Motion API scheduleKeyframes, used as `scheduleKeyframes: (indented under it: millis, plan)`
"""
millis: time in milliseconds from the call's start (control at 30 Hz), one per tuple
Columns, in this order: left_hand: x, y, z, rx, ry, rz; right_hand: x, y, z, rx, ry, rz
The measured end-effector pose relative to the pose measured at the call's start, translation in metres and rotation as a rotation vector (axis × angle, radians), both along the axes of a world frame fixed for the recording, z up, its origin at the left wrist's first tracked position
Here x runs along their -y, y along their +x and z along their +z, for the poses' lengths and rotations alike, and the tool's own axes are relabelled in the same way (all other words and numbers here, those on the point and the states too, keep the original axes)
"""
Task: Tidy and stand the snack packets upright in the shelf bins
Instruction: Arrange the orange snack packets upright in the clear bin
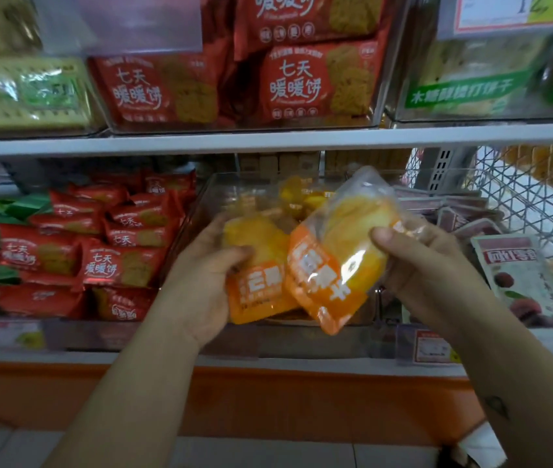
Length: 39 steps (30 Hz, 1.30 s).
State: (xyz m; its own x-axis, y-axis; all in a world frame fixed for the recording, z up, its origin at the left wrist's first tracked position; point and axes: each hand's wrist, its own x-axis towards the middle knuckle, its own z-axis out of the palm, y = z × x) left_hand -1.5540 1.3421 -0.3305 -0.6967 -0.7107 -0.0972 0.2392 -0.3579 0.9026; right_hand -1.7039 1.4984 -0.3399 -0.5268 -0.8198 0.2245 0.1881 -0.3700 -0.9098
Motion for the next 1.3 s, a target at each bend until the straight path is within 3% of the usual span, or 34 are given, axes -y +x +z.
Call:
scheduleKeyframes:
  millis: [167, 300, 533, 733, 933, 1033, 1133, 1300]
  plan:
    - [-0.022, -0.005, -0.001, 0.065, -0.046, -0.251, 0.012, 0.01, -0.001, -0.103, 0.089, -0.045]
    - [-0.015, -0.001, -0.003, 0.023, 0.022, -0.32, 0.011, 0.003, 0.001, -0.108, 0.127, -0.107]
    - [-0.016, 0.002, -0.007, 0.046, -0.224, -0.388, 0.009, 0.008, 0.005, -0.441, 0.279, -0.211]
    - [-0.011, 0.002, -0.008, -0.032, -0.246, -0.484, 0.021, 0.011, 0.017, -0.518, 0.25, -0.149]
    - [-0.004, 0.007, -0.007, 0.031, -0.409, -0.405, 0.04, 0.014, 0.023, -0.573, 0.227, -0.148]
    - [0.008, 0.01, -0.007, 0.074, -0.502, -0.308, 0.037, -0.004, 0.031, -0.614, 0.269, -0.267]
    - [0.018, 0.01, -0.009, 0.082, -0.51, -0.164, 0.022, -0.031, 0.028, -0.791, 0.478, -0.426]
    - [0.021, 0.002, -0.016, 0.109, -0.445, 0.006, 0.019, -0.026, 0.012, -1.143, 0.755, -0.266]
